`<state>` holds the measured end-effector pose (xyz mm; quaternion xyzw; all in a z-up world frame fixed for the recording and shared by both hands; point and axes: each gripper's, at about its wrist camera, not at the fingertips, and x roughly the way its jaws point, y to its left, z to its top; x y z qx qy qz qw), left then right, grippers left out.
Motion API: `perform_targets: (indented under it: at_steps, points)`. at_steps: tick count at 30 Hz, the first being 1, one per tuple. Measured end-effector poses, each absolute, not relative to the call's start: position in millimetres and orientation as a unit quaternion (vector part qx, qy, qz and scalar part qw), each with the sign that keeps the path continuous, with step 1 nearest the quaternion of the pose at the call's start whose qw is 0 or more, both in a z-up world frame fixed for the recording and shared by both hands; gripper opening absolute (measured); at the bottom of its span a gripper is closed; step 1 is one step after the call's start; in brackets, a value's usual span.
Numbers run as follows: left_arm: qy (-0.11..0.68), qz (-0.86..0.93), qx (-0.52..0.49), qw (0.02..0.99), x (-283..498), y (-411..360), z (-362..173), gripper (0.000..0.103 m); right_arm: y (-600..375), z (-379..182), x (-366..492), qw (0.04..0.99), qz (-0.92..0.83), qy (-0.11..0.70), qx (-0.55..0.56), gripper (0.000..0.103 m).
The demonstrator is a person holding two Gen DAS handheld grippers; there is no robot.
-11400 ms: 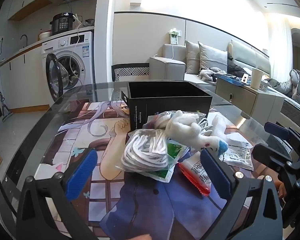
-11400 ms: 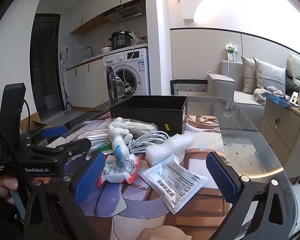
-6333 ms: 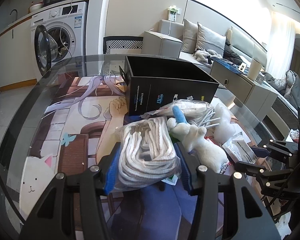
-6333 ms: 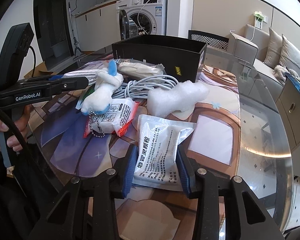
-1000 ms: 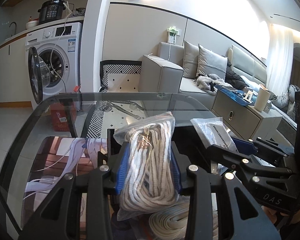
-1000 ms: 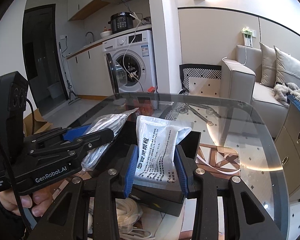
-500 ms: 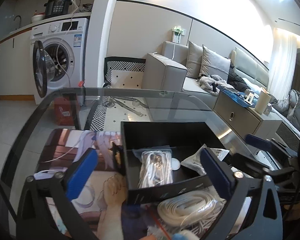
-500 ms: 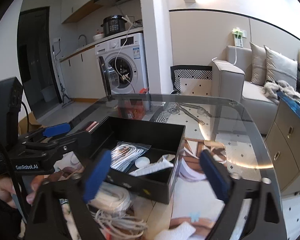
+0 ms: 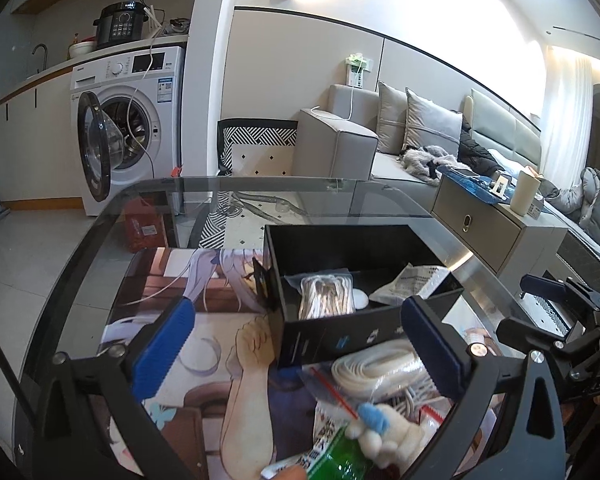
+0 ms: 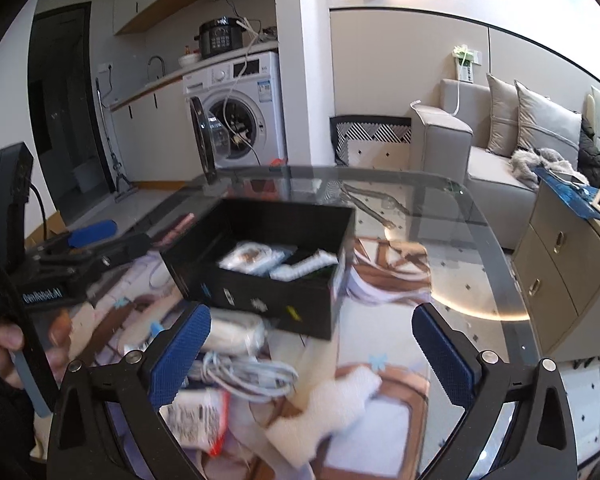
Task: Organize soft objects
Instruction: 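Withdraw both tools from the box back toward the item pile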
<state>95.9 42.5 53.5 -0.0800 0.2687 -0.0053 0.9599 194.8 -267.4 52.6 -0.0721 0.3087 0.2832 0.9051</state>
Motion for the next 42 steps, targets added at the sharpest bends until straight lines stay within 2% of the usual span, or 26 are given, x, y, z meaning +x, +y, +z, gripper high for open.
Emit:
perform_targets:
  at_steps: [10, 25, 42]
  points:
    - [0.285, 0.004, -0.066, 0.956, 76, 41, 40, 0.103, -288, 31, 179, 0.896, 0.272, 0.34, -0.09, 0.102]
    - [0.308, 0.02, -0.058, 0.949, 54, 44, 18, 0.103, -284, 3, 194, 0.872, 0.264, 0.404, -0.087, 0.102]
    - [0.352, 0.023, -0.039, 0.935, 49, 42, -6, 0.103, -292, -15, 206, 0.862, 0.237, 0.44, -0.087, 0.102]
